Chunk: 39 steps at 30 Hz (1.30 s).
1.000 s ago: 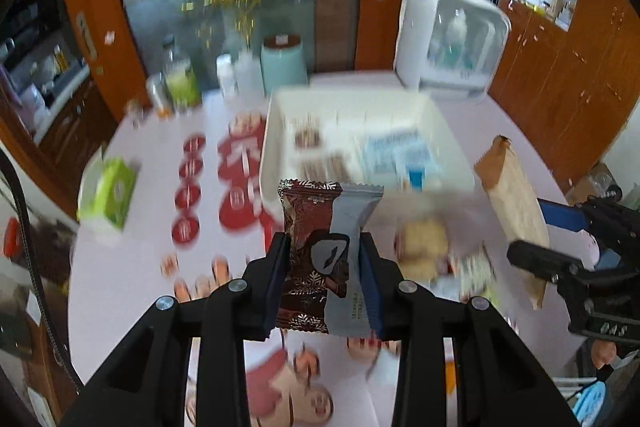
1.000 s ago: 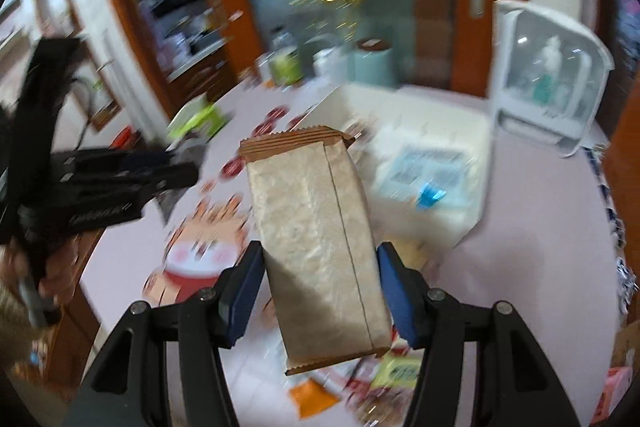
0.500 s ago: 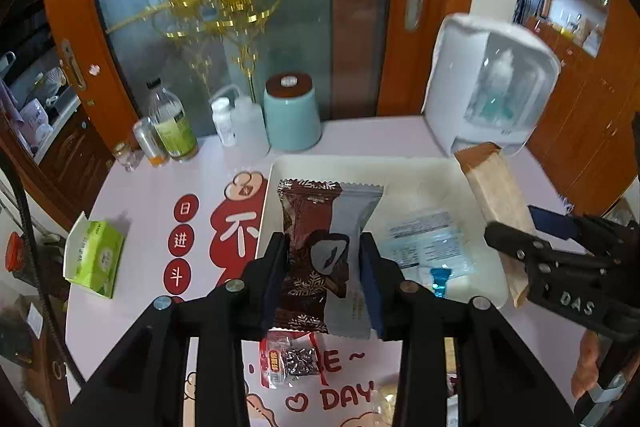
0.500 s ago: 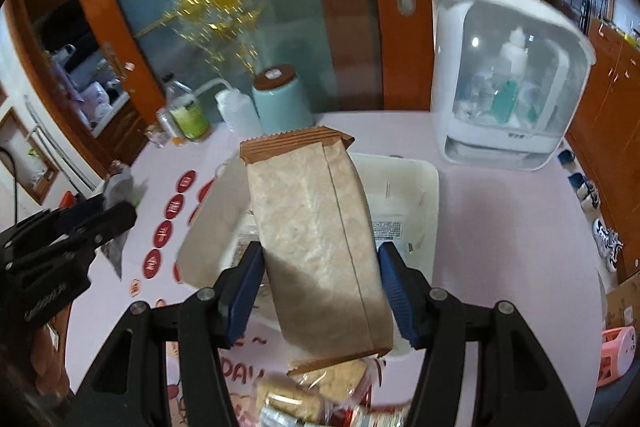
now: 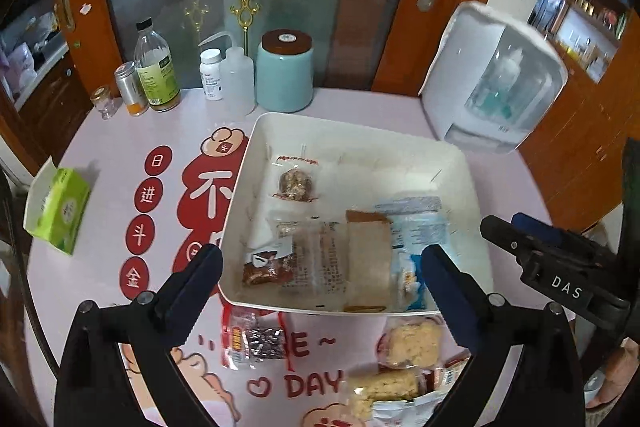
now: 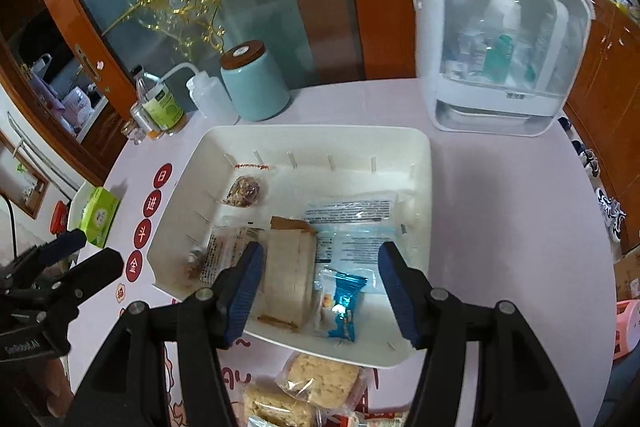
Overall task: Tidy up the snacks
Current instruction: 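Carry both items into the white tray and open both grippers, then withdraw both grippers from the tray toward the remaining snacks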
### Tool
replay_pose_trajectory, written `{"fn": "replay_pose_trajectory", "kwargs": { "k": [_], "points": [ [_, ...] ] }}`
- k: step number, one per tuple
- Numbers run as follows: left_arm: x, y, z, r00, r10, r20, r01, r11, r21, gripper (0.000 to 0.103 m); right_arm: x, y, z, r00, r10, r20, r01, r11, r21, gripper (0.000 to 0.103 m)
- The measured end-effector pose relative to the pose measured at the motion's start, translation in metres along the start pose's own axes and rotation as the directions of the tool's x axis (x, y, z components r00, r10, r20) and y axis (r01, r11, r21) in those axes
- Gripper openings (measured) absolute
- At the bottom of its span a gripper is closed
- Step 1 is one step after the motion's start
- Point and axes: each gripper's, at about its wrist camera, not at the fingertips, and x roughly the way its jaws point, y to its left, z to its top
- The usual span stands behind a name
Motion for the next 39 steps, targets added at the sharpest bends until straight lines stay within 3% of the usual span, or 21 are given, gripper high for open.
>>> {"fn": "replay_pose_trajectory", "kwargs": {
  "k": [3,9,21,32,39],
  "points": [
    [-0.014,-0.003,-0.006,0.999,-0.005,0.037,0.005,1.0,0.017,0.099,-0.014,0.0,-0.003,0.999,-0.006,0.035,0.007,1.0,-0.012,0.06],
    [-0.046,-0.028,-0.018,0.994,0.044,0.098,-0.06,0.983,0.176,0.099,-0.048,0.012,-0.014,0.992,-0.037,0.118,0.044,0.997,-0.057,0.066],
    [-0.11,-0.038,-0.044,0.992,-0.006,0.127,-0.025,0.972,0.234,0.099,-0.117,0.04,-0.048,0.978,-0.071,0.195,0.083,0.995,-0.051,0.066],
    [-0.143,-0.035,-0.091,0.994,-0.094,0.051,0.075,0.954,0.291,0.099,-0.16,0.06,-0.116,0.968,-0.127,0.216,0.14,0.989,-0.045,0.066],
    [-0.141,-0.031,-0.124,0.987,-0.161,-0.001,0.154,0.942,0.297,0.099,-0.162,0.059,-0.168,0.966,-0.193,0.172,0.202,0.979,-0.035,0.066]
  ]
}}
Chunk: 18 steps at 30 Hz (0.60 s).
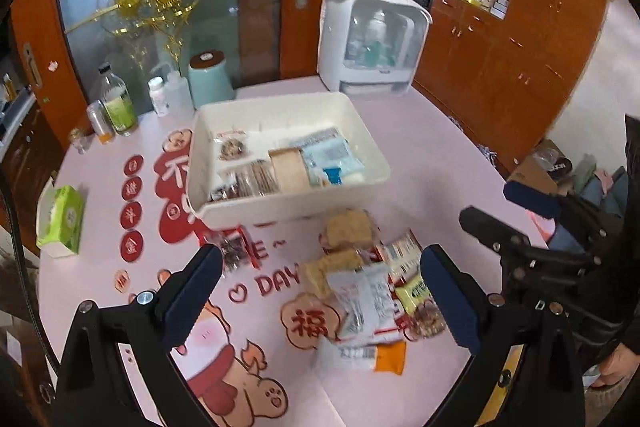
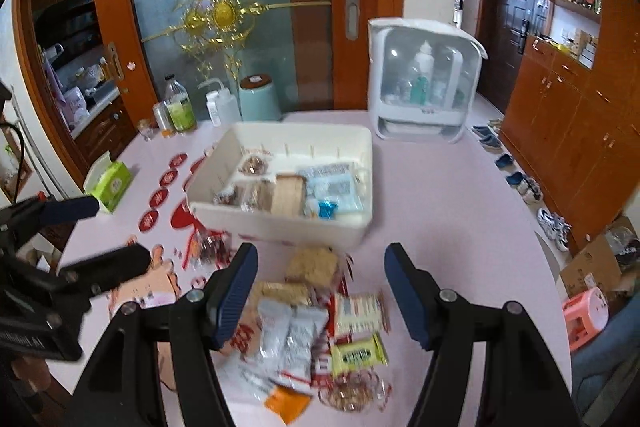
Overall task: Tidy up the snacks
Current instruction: 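Withdraw both grippers from the tray toward the remaining snacks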
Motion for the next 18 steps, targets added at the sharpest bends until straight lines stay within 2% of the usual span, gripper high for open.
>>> {"fn": "replay_pose_trajectory", "kwargs": {
  "k": [5,11,16,18],
  "points": [
    [0.017,-0.002,-0.023,0.998,-0.022,-0.059,0.022,1.0,-0.008,0.099,0.007,-0.009,-0.033,0.996,-0.021,-0.087,0.021,1.0,0.006,0.066],
    [0.048,0.002,-0.061,0.99,0.008,-0.139,-0.015,0.999,-0.05,0.099,0.034,-0.02,-0.073,0.985,-0.023,-0.173,0.013,0.998,-0.061,0.066],
    [0.079,-0.003,-0.093,0.975,0.074,-0.209,-0.091,0.993,-0.069,0.099,0.07,-0.029,-0.102,0.961,0.052,-0.272,-0.097,0.984,-0.152,0.066],
    [0.093,-0.007,-0.104,0.966,0.099,-0.24,-0.123,0.988,-0.088,0.099,0.086,-0.031,-0.115,0.942,0.085,-0.324,-0.156,0.967,-0.2,0.063]
  ]
}}
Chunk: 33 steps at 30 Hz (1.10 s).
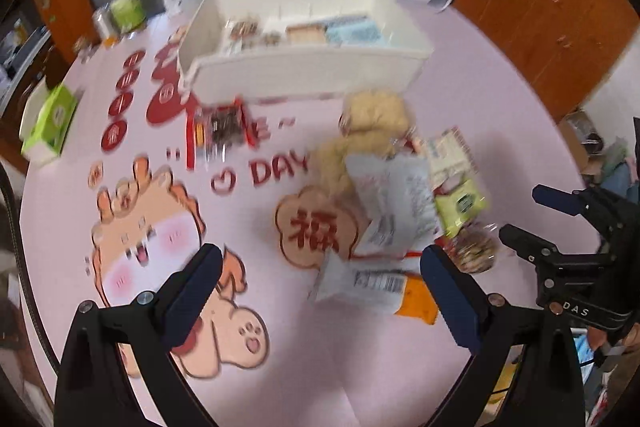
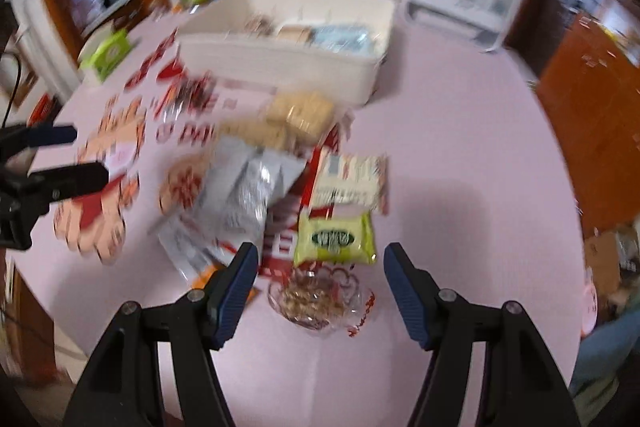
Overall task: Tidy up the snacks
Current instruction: 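Withdraw both grippers from the tray toward the remaining snacks, then grasp the white-and-orange bag with the left gripper while the right gripper grasps the clear nut bag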
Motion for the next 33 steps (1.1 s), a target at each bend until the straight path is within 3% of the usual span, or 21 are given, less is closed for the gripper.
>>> {"fn": "replay_pose_trajectory", "kwargs": {
  "k": [4,8,11,14,16,21,25,27,28,30,33],
  "points": [
    [0.035,-0.01,-0.015,0.997,0.009,-0.081,-0.017,0.995,-0.099,0.099,0.028,0.001,-0.015,0.994,0.075,-0.075,-0.086,0.984,-0.153,0.061],
    [0.067,-0.023,-0.028,0.987,0.037,-0.156,-0.066,0.981,-0.183,0.098,0.049,0.004,-0.029,0.987,0.102,-0.124,-0.136,0.939,-0.316,0.061],
    [0.082,-0.027,-0.035,0.98,0.06,-0.192,-0.108,0.963,-0.248,0.098,0.058,0.001,-0.034,0.977,0.157,-0.141,-0.201,0.9,-0.386,0.061],
    [0.092,-0.027,-0.041,0.972,0.071,-0.224,-0.142,0.938,-0.316,0.098,0.07,0.002,-0.036,0.974,0.149,-0.168,-0.209,0.873,-0.44,0.059],
    [0.098,-0.027,-0.044,0.966,0.081,-0.244,-0.166,0.92,-0.354,0.098,0.069,0.003,-0.037,0.972,0.169,-0.162,-0.226,0.857,-0.464,0.052],
    [0.106,-0.027,-0.045,0.963,0.075,-0.261,-0.188,0.876,-0.443,0.098,0.067,-0.002,-0.039,0.959,0.227,-0.169,-0.28,0.842,-0.461,0.051],
    [0.116,-0.037,-0.047,0.951,0.06,-0.303,-0.2,0.867,-0.456,0.097,0.065,-0.012,-0.033,0.95,0.26,-0.173,-0.311,0.843,-0.439,0.05],
    [0.119,-0.048,-0.045,0.94,0.119,-0.319,-0.251,0.875,-0.413,0.088,0.065,-0.013,-0.033,0.947,0.272,-0.173,-0.321,0.846,-0.426,0.05],
    [0.116,-0.052,-0.045,0.944,0.122,-0.306,-0.246,0.88,-0.407,0.085,0.065,-0.014,-0.032,0.945,0.277,-0.173,-0.325,0.847,-0.421,0.05],
    [0.111,-0.057,-0.044,0.946,0.123,-0.299,-0.238,0.89,-0.389,0.06,0.064,-0.017,-0.032,0.942,0.288,-0.173,-0.335,0.85,-0.406,0.05],
    [0.104,-0.062,-0.047,0.948,0.106,-0.298,-0.218,0.903,-0.371,0.044,0.063,-0.021,-0.033,0.934,0.312,-0.177,-0.357,0.855,-0.377,0.049]
  ]
}}
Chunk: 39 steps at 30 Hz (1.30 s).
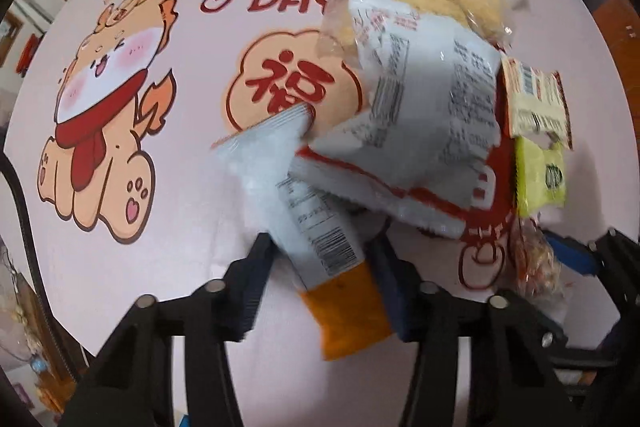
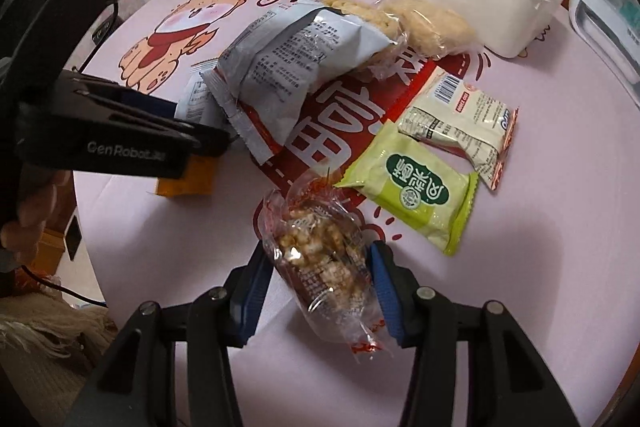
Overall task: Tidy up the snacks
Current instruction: 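Grasp the white-and-orange bag with the left gripper while the right gripper grasps the clear nut bag, then carry both bags into the white tray and open both grippers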
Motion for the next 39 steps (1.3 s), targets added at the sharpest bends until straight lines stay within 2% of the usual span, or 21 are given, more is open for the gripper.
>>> {"fn": "replay_pose_trajectory", "kwargs": {
  "k": [5,12,16,20,24,26,29,31,36,39],
  "points": [
    [-0.012,0.014,-0.018,0.999,-0.043,0.029,0.043,0.999,0.0,0.033,-0.004,-0.005,-0.002,0.999,0.038,0.02,-0.039,0.997,0.064,0.048],
    [-0.048,0.042,-0.041,0.993,-0.023,0.116,0.022,1.0,0.011,0.032,-0.02,-0.004,-0.002,0.996,0.07,0.055,-0.076,0.989,0.123,0.048],
    [-0.085,0.048,-0.046,0.979,-0.015,0.203,0.009,1.0,0.03,0.032,-0.045,0.004,0.009,0.99,0.064,0.125,-0.079,0.99,0.119,0.048],
    [-0.129,0.062,-0.02,0.957,-0.021,0.29,0.005,0.998,0.057,0.032,-0.069,0.007,0.028,0.979,0.057,0.194,-0.084,0.987,0.135,0.048],
    [-0.177,0.074,0.008,0.921,-0.031,0.389,-0.015,0.993,0.114,0.032,-0.095,0.007,0.057,0.966,0.017,0.26,-0.056,0.988,0.143,0.048],
    [-0.203,0.077,0.026,0.895,-0.038,0.444,-0.031,0.989,0.148,0.032,-0.111,0.004,0.076,0.957,-0.018,0.289,-0.027,0.988,0.15,0.048],
    [-0.242,0.079,0.062,0.847,-0.065,0.528,-0.052,0.978,0.204,0.032,-0.139,-0.001,0.108,0.941,-0.093,0.326,0.036,0.983,0.178,0.048],
    [-0.267,0.078,0.087,0.812,-0.091,0.576,-0.065,0.968,0.244,0.032,-0.16,-0.007,0.134,0.921,-0.157,0.357,0.087,0.975,0.206,0.048],
    [-0.31,0.07,0.154,0.754,-0.145,0.641,-0.093,0.942,0.322,0.033,-0.197,-0.027,0.201,0.868,-0.291,0.403,0.172,0.936,0.306,0.049],
    [-0.315,0.062,0.196,0.737,-0.172,0.653,-0.103,0.927,0.361,0.033,-0.205,-0.042,0.238,0.836,-0.367,0.407,0.211,0.901,0.379,0.049]
  ]
}}
